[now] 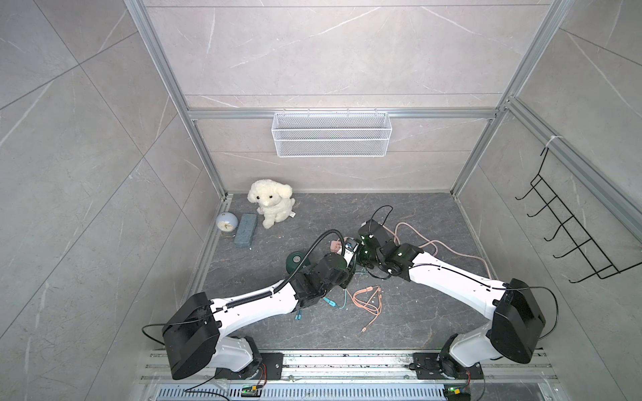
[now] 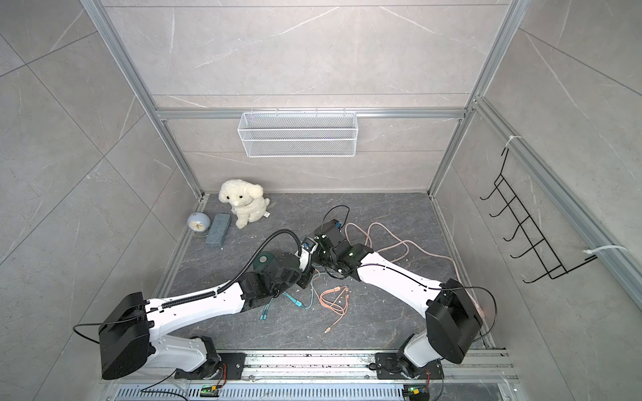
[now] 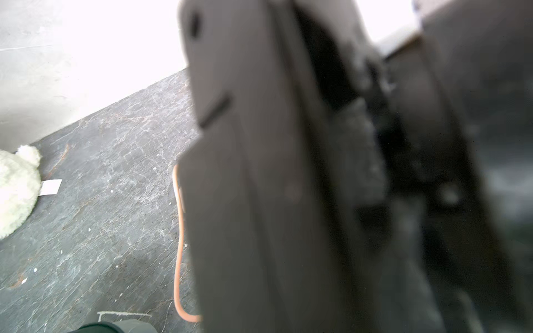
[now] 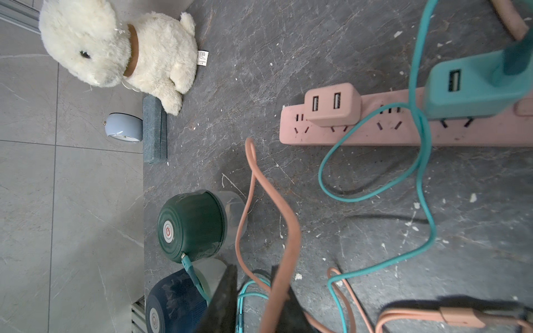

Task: Charge the cordless meat grinders
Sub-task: Adjust the charging cable at the center of the board.

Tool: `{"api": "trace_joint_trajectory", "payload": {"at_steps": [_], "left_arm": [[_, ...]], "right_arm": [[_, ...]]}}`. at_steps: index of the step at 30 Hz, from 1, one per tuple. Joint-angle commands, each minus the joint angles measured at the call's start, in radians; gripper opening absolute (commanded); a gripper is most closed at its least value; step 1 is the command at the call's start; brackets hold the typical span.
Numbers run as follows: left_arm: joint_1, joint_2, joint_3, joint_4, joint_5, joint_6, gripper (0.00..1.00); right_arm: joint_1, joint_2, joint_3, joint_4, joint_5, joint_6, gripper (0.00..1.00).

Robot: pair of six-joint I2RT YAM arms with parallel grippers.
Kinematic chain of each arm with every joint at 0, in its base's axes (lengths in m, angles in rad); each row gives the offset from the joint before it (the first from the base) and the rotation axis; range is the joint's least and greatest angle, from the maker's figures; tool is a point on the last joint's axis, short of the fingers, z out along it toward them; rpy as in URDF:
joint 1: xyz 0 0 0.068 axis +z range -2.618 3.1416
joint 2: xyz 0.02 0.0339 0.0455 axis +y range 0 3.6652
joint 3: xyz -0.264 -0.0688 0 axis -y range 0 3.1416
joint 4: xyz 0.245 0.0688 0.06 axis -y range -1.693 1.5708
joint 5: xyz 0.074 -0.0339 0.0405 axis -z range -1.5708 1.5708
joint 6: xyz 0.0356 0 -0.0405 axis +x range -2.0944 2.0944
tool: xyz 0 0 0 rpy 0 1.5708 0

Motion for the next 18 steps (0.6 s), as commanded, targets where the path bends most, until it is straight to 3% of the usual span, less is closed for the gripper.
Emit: {"api": "trace_joint_trajectory", "payload": {"at_steps": [1,11,18], "left_arm": [[0.006,0.002,0.020,0.026,-0.019,-0.003,0.00],[0.006,0.032,0.025,-0.007,-0.060,-0.030,0.00],[0.006,0.010,-0.002,0.018,-0.040,-0.062,0.00]], "right_arm": [[-0.001,-0.051,-0.015,-0.017,0.007,0.000,0.23],[-0.008,-0.080,-0.043,-0.009,0.022,0.002,0.31],[-0.018,-0.095,-0.072,0.035,0.014,0.009,0.28]]}}
